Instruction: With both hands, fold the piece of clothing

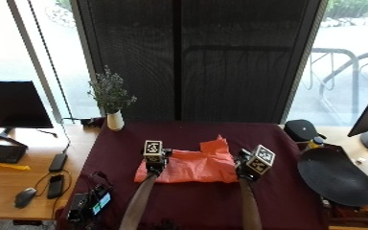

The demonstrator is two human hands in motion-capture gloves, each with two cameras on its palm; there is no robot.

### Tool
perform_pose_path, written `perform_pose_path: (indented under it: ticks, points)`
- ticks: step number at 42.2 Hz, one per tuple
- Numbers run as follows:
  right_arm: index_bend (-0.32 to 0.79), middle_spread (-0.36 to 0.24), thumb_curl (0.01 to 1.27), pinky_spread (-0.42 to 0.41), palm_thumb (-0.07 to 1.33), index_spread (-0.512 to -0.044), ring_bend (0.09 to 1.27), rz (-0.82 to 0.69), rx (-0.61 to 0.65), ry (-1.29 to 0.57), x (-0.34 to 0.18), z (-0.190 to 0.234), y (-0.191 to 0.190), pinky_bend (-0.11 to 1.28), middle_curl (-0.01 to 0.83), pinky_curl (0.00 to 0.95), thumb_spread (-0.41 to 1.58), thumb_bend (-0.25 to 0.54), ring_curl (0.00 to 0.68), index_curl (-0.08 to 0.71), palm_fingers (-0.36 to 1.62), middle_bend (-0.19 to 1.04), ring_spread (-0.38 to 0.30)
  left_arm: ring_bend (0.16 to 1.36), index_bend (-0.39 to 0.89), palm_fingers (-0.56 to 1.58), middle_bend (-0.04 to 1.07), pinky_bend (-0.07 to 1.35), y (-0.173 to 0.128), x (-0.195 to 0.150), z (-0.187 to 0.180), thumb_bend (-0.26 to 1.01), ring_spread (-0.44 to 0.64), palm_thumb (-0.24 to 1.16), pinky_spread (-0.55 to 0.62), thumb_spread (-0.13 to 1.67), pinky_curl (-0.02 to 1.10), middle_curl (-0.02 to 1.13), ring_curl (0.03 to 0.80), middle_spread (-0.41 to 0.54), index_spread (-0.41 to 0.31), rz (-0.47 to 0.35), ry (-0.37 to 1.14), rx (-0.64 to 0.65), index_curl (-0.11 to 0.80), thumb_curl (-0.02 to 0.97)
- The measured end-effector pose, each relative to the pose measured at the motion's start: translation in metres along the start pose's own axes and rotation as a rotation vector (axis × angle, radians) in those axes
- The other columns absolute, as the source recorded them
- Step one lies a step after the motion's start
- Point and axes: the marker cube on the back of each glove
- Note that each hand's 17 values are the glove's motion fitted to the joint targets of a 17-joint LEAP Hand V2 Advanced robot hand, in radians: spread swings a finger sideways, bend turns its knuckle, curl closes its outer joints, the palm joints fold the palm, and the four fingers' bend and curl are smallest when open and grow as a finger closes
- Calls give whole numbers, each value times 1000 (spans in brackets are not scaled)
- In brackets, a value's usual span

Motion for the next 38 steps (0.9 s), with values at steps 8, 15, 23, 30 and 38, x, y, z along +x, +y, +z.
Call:
perform_pose_path:
  ticks: [8, 15, 23, 30, 38]
  points:
    - [-31, 92, 240, 95, 542, -274, 704, 59, -91, -430, 46, -1, 47, 810, 369, 446, 1348, -67, 447, 125, 515, 195, 33, 389, 158, 753, 305, 204, 15, 12, 37, -22, -96, 594, 212, 1290, 130, 468, 407, -210, -199, 38, 7, 10, 454, 286]
    - [-51, 114, 228, -9, 441, -257, 875, 209, -133, -513, 60, 25, 38, 877, 398, 448, 1271, -37, 481, 42, 605, 242, -25, 353, 147, 628, 167, 290, 27, 21, 58, -21, -15, 536, 213, 1338, 194, 444, 403, -143, -175, 72, 37, -121, 446, 271]
    - [83, 133, 275, -96, 571, -271, 964, 400, -262, -640, 43, 29, 63, 994, 361, 468, 1163, 30, 507, 39, 599, 100, -66, 362, 116, 451, 136, 410, 51, 29, 72, -50, 98, 305, 233, 1409, 260, 404, 398, -58, -133, 72, 157, -368, 411, 205]
    - [242, 127, 333, -114, 796, -227, 866, 363, -146, -685, 41, 31, 58, 883, 338, 411, 1157, 117, 455, 135, 782, 163, -87, 403, 140, 406, 169, 419, 52, 30, 74, -22, 154, 204, 277, 1440, 276, 388, 388, -17, -113, 87, 162, -396, 393, 178]
    - [190, 51, 389, -185, 1006, -186, 715, 430, -129, -649, 41, 35, 56, 743, 380, 365, 1119, 190, 413, 214, 1023, 208, -128, 423, 160, 397, 179, 403, 53, 30, 75, -9, 183, 167, 312, 1468, 285, 386, 382, 0, -108, 74, 165, -429, 394, 170]
